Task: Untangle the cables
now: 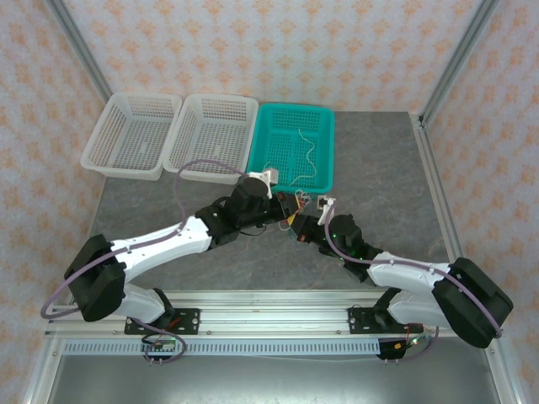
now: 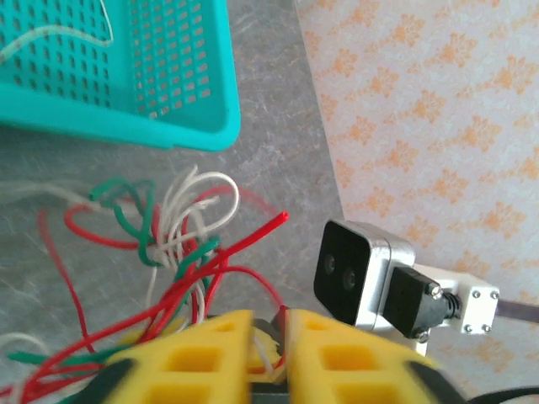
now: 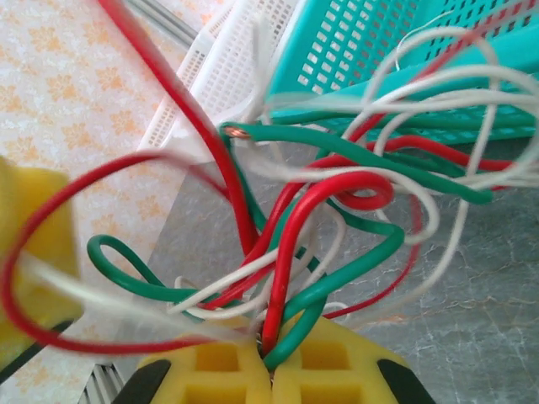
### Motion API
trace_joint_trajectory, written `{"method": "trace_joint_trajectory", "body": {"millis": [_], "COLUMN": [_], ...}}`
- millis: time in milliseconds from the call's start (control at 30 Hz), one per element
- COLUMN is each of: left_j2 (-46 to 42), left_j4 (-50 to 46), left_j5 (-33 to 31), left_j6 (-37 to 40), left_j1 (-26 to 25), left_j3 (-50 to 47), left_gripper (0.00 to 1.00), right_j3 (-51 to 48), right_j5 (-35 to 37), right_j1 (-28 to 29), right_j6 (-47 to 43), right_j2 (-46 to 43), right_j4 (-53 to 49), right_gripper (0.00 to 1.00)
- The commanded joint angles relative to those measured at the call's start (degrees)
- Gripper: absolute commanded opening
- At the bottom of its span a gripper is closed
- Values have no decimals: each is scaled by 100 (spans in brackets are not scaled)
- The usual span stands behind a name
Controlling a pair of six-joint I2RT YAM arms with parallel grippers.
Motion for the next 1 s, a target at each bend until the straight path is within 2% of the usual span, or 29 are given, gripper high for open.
{"method": "trace_joint_trajectory", "body": {"millis": [0,67,167,333,367,467,567,700,900,967], "left_j2": [-517,-752,-975,-881,-808,-459,-92,224,533,529], "left_j4": [-598,-922,-1199,-1516,-1498,-1523,-1970,-1552,-1491,-1383], "left_j5": [-266,-377,-362,118,262,692,339,693,887,868], "left_j6": [568,876,1134,1430,1465,1461,1318,1102,907,842], "left_j1": [163,252,364,405,409,405,407,405,405,405], "left_j3": [75,126,159,324,340,496,716,730,813,734], "left_gripper": [44,52,53,48,45,43,43,43,31,18], "right_j3": [322,357,297,403,429,528,575,619,636,658], "right_j5": [-538,-631,-654,-787,-810,-914,-930,-953,-868,-887], "right_j1": [8,8,8,8,8,8,8,8,8,9], "right_j6": [-32,48,124,126,131,135,164,179,214,240], "right_j2": [32,60,59,59,60,212,264,274,265,276], "right_j4": [-658,-946,-1019,-1254,-1294,-1406,-1433,-1444,-1435,-1392], "right_gripper": [0,0,0,0,0,0,0,0,0,0]}}
